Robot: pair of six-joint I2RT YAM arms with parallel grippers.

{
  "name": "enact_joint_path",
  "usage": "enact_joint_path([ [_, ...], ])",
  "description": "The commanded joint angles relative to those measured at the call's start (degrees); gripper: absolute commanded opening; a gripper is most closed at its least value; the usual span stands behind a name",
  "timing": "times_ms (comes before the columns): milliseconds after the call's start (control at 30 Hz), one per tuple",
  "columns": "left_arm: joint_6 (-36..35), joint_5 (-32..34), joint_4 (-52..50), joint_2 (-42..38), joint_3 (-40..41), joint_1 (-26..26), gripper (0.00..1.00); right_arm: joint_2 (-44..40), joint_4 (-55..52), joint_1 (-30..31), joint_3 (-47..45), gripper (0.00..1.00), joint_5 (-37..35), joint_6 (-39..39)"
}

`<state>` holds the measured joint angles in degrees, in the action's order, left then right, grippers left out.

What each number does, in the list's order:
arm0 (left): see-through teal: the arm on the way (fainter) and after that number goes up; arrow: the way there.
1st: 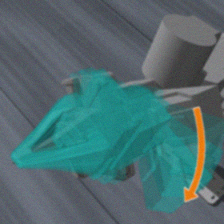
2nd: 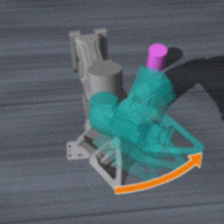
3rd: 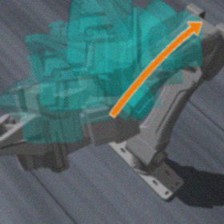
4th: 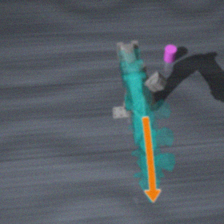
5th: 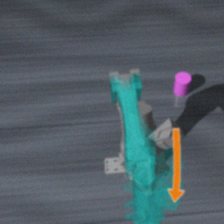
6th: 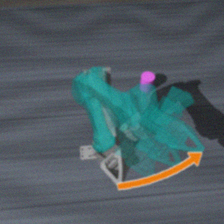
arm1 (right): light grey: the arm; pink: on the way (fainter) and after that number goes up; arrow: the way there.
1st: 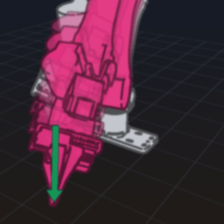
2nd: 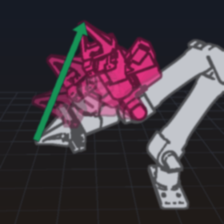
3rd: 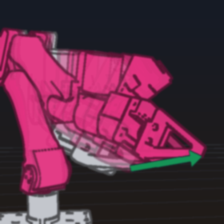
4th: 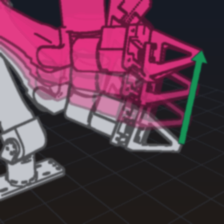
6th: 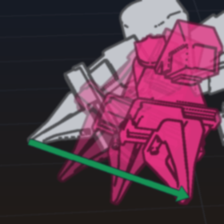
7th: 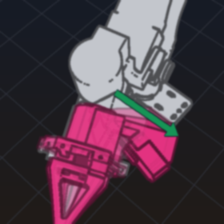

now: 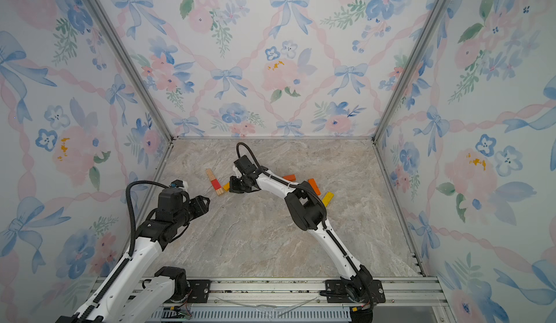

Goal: Assemble the letter v with building blocks
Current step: Assemble the building block at the center of the board.

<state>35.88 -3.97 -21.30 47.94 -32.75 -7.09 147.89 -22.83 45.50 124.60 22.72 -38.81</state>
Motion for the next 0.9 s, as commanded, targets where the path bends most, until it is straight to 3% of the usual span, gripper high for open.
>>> enact_joint_path([
  [0,0.14,-0.87,-0.21,0.13,0.48,0.41,0.57,-2.06,-2.19,0.74,0.30,0.00,0.84,0.71],
  [167,0.52,-0.72,-0.21,0.90,0.34,0.41,0.57,-6.57,-2.44,0.22,-1.66,0.01,0.83,2.62],
  [367,1.83,-1.06,-0.23,4.75,-0.77,0.50,0.55,-9.43,-0.26,-1.57,-2.98,0.10,0.75,2.60],
  [667,2.35,-0.15,-0.15,8.22,-3.09,0.76,0.54,-2.56,-0.07,-3.33,4.59,0.36,0.05,4.69],
  [867,2.29,-0.81,-0.23,9.70,-4.12,1.37,0.54,3.10,-3.44,-3.80,12.87,0.41,-1.73,5.57],
])
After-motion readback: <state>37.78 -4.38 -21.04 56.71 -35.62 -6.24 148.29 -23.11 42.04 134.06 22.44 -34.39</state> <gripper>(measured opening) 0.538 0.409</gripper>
